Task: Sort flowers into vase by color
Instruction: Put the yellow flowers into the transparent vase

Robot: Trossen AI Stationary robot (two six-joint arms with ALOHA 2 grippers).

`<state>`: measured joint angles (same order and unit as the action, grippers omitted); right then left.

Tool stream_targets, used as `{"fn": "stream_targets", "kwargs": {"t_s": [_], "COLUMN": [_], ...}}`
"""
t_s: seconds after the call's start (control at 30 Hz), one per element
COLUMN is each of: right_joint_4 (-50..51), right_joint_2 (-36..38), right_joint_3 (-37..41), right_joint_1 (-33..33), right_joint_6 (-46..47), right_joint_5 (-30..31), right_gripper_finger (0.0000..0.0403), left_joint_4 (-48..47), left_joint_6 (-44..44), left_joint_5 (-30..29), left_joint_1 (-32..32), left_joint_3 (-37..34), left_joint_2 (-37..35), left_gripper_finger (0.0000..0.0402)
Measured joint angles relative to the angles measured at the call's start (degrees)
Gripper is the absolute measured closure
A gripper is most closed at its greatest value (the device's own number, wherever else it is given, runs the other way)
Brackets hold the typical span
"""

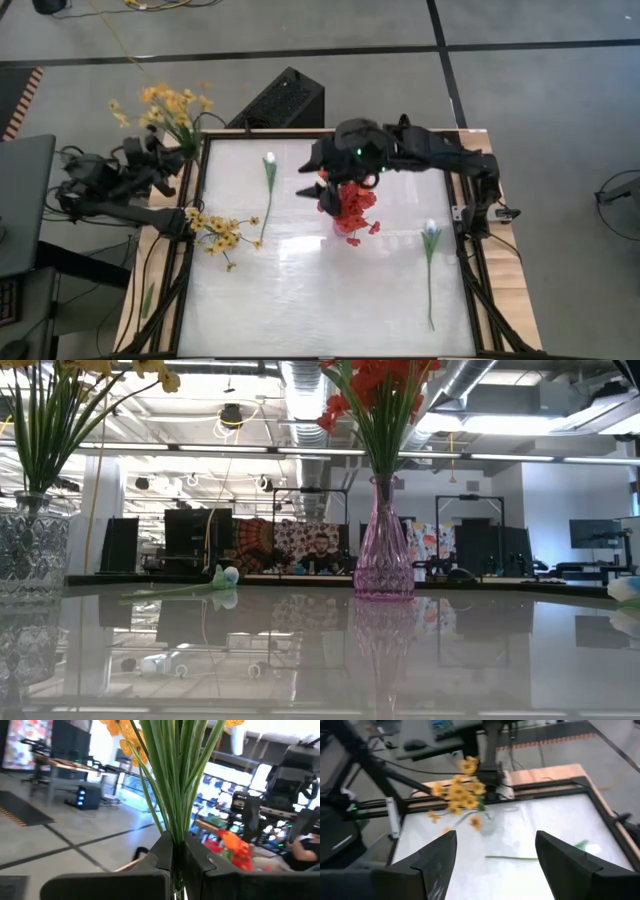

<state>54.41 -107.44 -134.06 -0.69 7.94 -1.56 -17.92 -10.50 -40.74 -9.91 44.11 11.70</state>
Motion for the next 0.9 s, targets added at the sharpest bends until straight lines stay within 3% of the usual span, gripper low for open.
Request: {"fn": "stream_targets", "kwargs": {"t_s": [0.17, 0.3, 0.63, 0.9], "right_joint_4": [-0.2, 0.0, -0.4, -3.3], "right_joint_2": [-0.2, -0.6, -0.7, -1.6], "right_joint_3": [0.3, 0.3, 0.4, 0.3], "right_joint_1": [-2.5, -3.6, -5.8, -6.4], "right_joint_6": [0.5, 2.1, 4.1, 5.2], "right_joint_5": [1.5, 2.2, 4.7, 4.7], "right_gripper_finger": [0.0106, 0.0106, 0.0106, 0.0106], "left_joint_4": [9.2, 7.6, -17.3, -17.9], "left_joint_6": [-0.3, -3.0, -16.2, -13.3], "left_joint_5": [5.8, 8.8, 10.2, 9.9], "left_joint_1": [0.0, 0.0, 0.0, 0.0], "left_joint_3": [-10.8, -14.6, -11.3, -10.8], "left_joint_2": [-5.1, -9.9, -10.7, -10.7], "left_gripper_finger": [0.0401, 0.0401, 0.0401, 0.0401]}}
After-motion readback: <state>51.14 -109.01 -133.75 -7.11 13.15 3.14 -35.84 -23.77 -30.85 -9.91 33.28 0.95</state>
